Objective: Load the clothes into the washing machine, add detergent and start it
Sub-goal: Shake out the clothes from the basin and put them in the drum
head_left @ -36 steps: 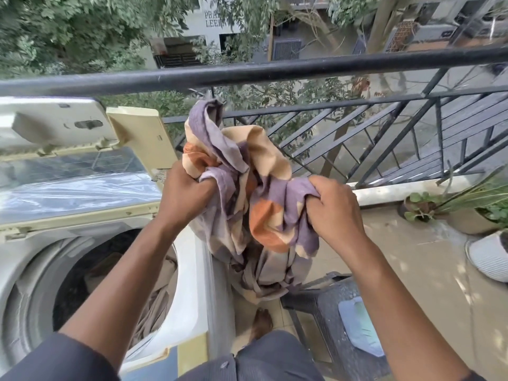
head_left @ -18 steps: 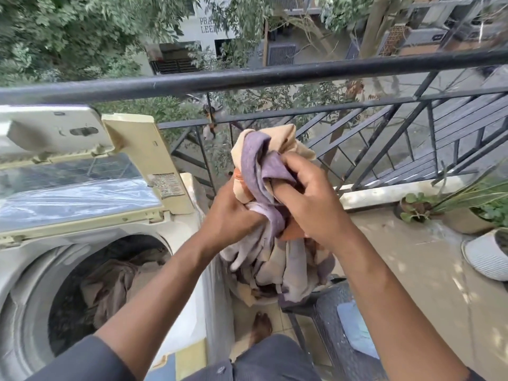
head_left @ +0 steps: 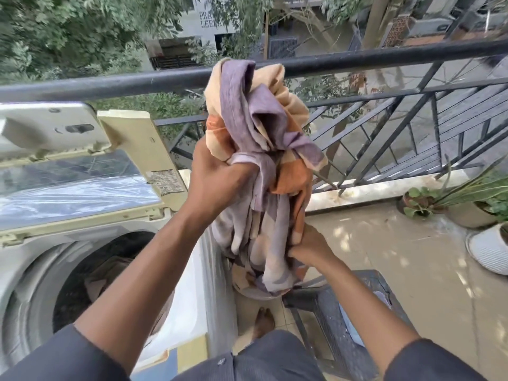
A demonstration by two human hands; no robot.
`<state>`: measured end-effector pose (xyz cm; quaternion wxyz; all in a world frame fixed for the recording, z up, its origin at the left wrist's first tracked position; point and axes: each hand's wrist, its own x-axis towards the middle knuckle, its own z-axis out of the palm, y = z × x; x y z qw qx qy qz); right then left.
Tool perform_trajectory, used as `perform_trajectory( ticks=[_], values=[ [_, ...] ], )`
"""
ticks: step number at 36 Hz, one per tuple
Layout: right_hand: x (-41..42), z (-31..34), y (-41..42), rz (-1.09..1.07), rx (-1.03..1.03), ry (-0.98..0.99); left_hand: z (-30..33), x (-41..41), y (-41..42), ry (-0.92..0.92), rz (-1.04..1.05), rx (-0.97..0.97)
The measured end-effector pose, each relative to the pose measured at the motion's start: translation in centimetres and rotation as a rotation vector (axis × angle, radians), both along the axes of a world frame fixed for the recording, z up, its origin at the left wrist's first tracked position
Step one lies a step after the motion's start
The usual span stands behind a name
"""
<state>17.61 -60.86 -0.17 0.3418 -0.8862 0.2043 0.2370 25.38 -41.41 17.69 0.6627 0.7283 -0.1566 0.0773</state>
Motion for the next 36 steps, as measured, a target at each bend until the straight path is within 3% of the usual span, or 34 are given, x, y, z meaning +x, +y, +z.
perform_trajectory(
  ticks=[6,10,13,16,19,21,28,32,36],
  values=[
    [0.7,-2.8,-0.3,-0.029,-0.094,0.081,0.2,0.6,0.9,-0.055,0.009,0.009],
    [2.3,-1.7,-2.9,-0.097,-0.155,-0.051,-0.8,1.1,2.2,-0.008,0.016,0.121],
    [4.0,2.9,-4.4,-0.292,-0.111,-0.292,-2.5,1.4,3.3,0.103,0.037,0.26],
    [5.1,9.4,-5.2,-0.471,0.065,-0.669,-4.3,1.5,4.0,0.186,0.042,0.372],
    [4.8,15.6,-4.4,-0.491,0.306,-1.012,-5.5,0.9,3.8,0.234,0.06,0.411],
    [4.0,19.0,-3.0,-0.459,0.54,-1.121,-5.7,0.4,3.6,0.264,0.086,0.409],
    [3.5,19.6,0.3,-0.424,0.743,-1.044,-5.4,-0.3,3.6,0.253,0.044,0.271],
    [2.9,18.5,2.0,-0.312,0.576,-0.907,-5.4,-0.8,3.8,0.215,-0.001,0.062],
    [2.1,17.9,3.8,-0.135,0.386,-0.764,-5.1,-0.8,4.3,0.269,-0.171,0.084]
  ],
)
